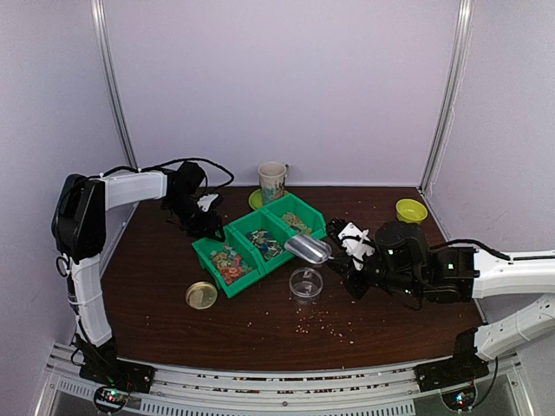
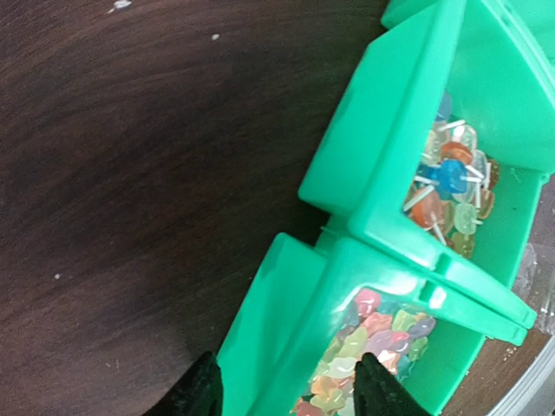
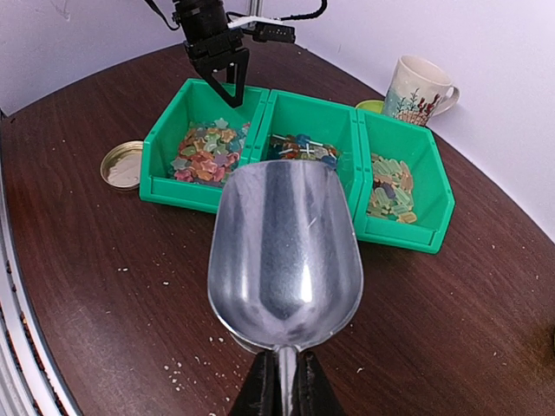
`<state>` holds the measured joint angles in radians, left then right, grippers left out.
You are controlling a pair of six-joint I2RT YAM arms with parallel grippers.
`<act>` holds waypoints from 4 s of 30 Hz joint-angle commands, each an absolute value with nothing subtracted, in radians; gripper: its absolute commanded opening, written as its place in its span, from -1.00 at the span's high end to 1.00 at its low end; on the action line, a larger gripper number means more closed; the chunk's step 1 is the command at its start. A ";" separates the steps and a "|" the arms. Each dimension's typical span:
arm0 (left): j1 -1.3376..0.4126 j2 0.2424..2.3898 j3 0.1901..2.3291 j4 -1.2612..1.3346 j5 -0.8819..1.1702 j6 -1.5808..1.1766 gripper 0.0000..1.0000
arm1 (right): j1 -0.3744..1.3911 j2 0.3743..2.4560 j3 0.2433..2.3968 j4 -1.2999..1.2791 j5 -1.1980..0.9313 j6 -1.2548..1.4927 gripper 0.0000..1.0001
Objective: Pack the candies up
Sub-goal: Adjust the plate at the center of the board, then hold the plate at the corner of the board.
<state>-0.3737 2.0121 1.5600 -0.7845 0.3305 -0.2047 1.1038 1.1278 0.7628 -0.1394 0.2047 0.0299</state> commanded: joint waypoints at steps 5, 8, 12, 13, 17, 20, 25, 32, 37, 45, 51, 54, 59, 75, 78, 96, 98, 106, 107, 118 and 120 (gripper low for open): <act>-0.382 1.993 1.578 -0.813 0.223 -0.192 -0.02 | 1.100 1.134 0.829 -0.201 0.192 0.040 1.00; -0.394 2.004 1.573 -0.814 0.199 -0.178 -0.01 | 1.101 1.122 0.832 -0.214 0.193 0.039 1.00; -0.400 2.022 1.577 -0.814 0.216 -0.170 0.01 | 1.100 1.114 0.834 -0.232 0.207 0.032 1.00; -0.400 2.025 1.581 -0.818 0.215 -0.168 0.01 | 1.100 1.114 0.835 -0.235 0.208 0.031 1.00; -0.401 2.038 1.581 -0.818 0.236 -0.166 0.03 | 1.100 1.129 0.855 -0.245 0.207 0.024 1.00; -0.408 2.048 1.585 -0.818 0.256 -0.166 0.03 | 1.101 1.138 0.874 -0.267 0.202 0.019 1.00; -0.420 2.072 1.593 -0.819 0.269 -0.162 0.10 | 1.100 1.118 0.865 -0.266 0.210 0.020 1.00; -0.420 2.082 1.595 -0.819 0.256 -0.155 0.16 | 1.101 1.117 0.880 -0.296 0.202 0.007 1.00; -0.421 2.086 1.594 -0.819 0.253 -0.155 0.23 | 1.100 1.114 0.893 -0.307 0.207 -0.003 1.00; -0.427 2.087 1.594 -0.824 0.278 -0.154 0.34 | 1.101 1.118 0.925 -0.347 0.206 -0.013 1.00; -0.449 2.093 1.588 -0.826 0.273 -0.157 0.45 | 1.100 1.115 0.928 -0.360 0.205 -0.014 1.00; -0.450 2.100 1.589 -0.826 0.280 -0.163 0.52 | 1.100 1.106 0.918 -0.361 0.198 -0.010 1.00; -0.452 2.100 1.599 -0.837 0.266 -0.164 0.63 | 1.101 1.086 0.895 -0.355 0.186 -0.006 1.00; -0.463 2.166 1.688 -0.915 0.158 -0.153 0.57 | 1.101 1.127 0.900 -0.346 0.161 -0.014 1.00; -0.462 2.166 1.690 -0.916 0.158 -0.152 0.73 | 1.100 1.134 0.903 -0.351 0.164 -0.018 1.00; -0.473 2.058 1.594 -0.869 0.379 -0.209 1.00 | 1.100 1.096 0.940 -0.426 0.198 -0.009 1.00; -0.474 2.025 1.569 -0.854 0.404 -0.221 1.00 | 1.100 1.087 0.939 -0.431 0.204 -0.007 1.00; -0.474 1.949 1.481 -0.806 0.447 -0.270 1.00 | 1.100 1.091 0.938 -0.437 0.202 0.000 1.00; -0.474 1.937 1.466 -0.794 0.446 -0.276 1.00 | 1.100 1.093 0.940 -0.440 0.201 0.000 1.00; -0.474 1.770 1.301 -0.666 0.364 -0.317 1.00 | 1.101 1.113 0.966 -0.456 0.171 0.003 1.00; -0.475 1.759 1.279 -0.644 0.325 -0.327 1.00 | 1.103 1.117 0.969 -0.447 0.160 0.004 1.00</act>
<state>-0.4831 1.8404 1.2869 -0.8154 0.3252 -0.3065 1.1038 1.1103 0.9272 -0.4610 0.1772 -0.0109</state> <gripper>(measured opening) 0.061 0.077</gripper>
